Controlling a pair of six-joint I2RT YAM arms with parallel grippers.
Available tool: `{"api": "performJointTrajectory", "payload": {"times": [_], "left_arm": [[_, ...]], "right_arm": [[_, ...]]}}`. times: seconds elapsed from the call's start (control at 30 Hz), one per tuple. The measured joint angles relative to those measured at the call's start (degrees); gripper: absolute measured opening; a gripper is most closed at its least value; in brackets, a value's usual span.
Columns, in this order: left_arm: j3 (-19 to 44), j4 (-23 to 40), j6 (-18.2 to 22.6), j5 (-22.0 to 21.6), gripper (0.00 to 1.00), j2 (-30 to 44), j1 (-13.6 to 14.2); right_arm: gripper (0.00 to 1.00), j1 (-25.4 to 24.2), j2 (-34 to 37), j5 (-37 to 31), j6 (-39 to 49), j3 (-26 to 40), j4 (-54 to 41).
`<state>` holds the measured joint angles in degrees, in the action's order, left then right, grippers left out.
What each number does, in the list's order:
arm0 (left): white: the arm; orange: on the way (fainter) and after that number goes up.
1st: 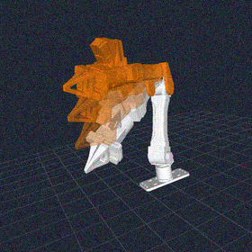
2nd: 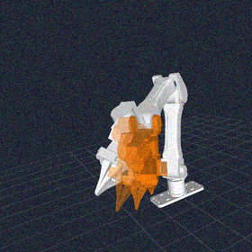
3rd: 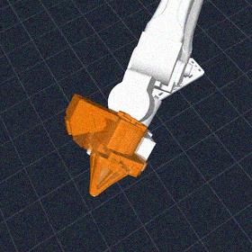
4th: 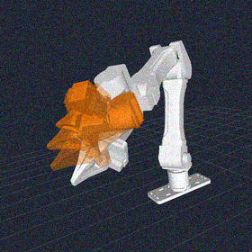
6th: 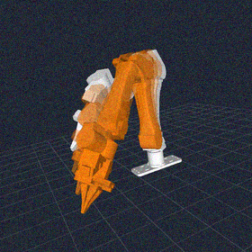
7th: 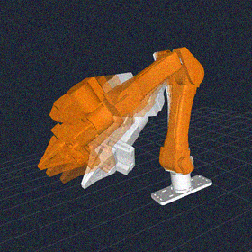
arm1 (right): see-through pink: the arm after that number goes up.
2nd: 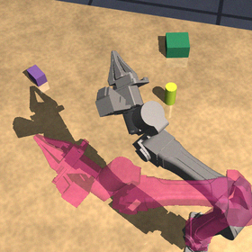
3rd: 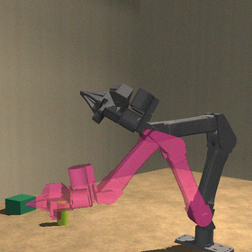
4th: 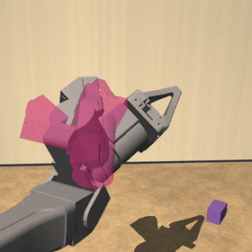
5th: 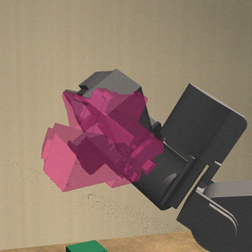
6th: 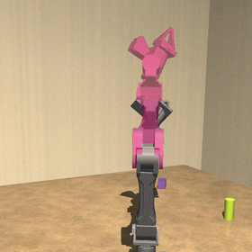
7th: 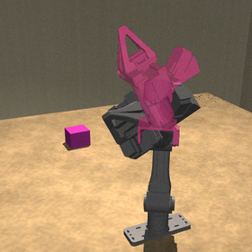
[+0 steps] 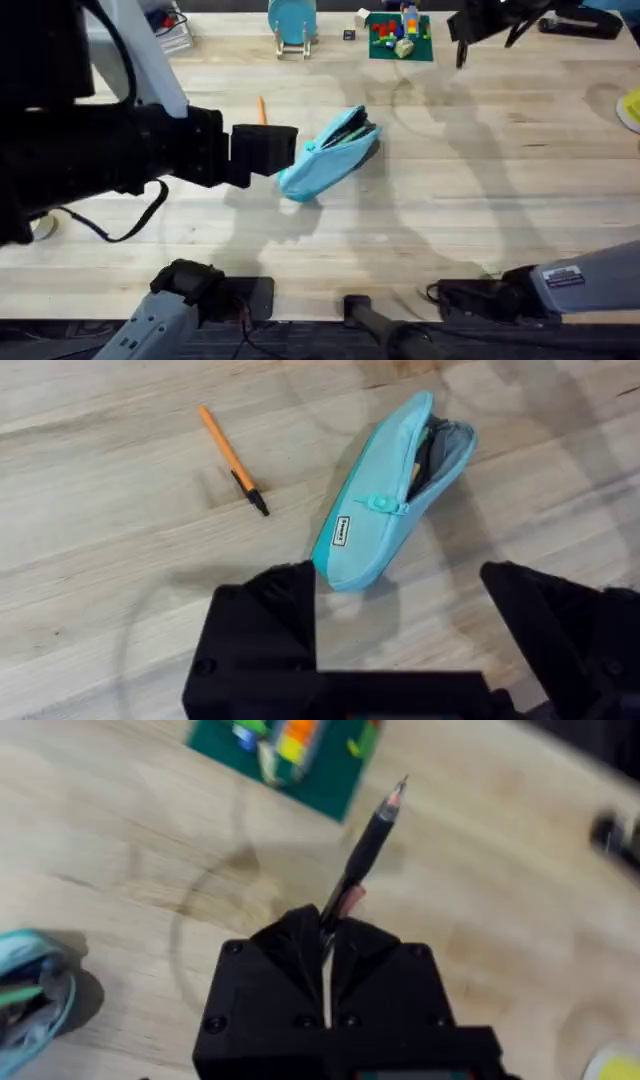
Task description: Unzip the bag, pick up the pens from the table one at a time and place them inside, then zip the bag closed.
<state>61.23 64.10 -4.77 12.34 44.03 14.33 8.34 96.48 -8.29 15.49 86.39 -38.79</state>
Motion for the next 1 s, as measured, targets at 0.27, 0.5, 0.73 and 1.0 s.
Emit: {"api": "performJointTrajectory", "payload": {"times": [0.27,0.5,0.73,1.0], "left_arm": [[0.00,-0.02,-0.01,0.02,0.996,0.00,0.00],[0.00,0.00,-0.01,0.00,0.995,0.00,0.00],[0.00,-0.01,0.01,0.00,0.995,0.00,0.00],[0.00,-0.02,0.01,0.00,0.996,0.00,0.00]], "right_arm": [[0.033,0.00,-3.37,17.34,23.42,0.00,2.80],[0.031,0.00,-5.51,35.59,45.86,0.02,-1.25],[0.030,0.00,-5.68,48.90,71.35,0.02,-14.66],[0.030,0.80,-5.68,53.48,94.24,0.02,-22.10]]}}
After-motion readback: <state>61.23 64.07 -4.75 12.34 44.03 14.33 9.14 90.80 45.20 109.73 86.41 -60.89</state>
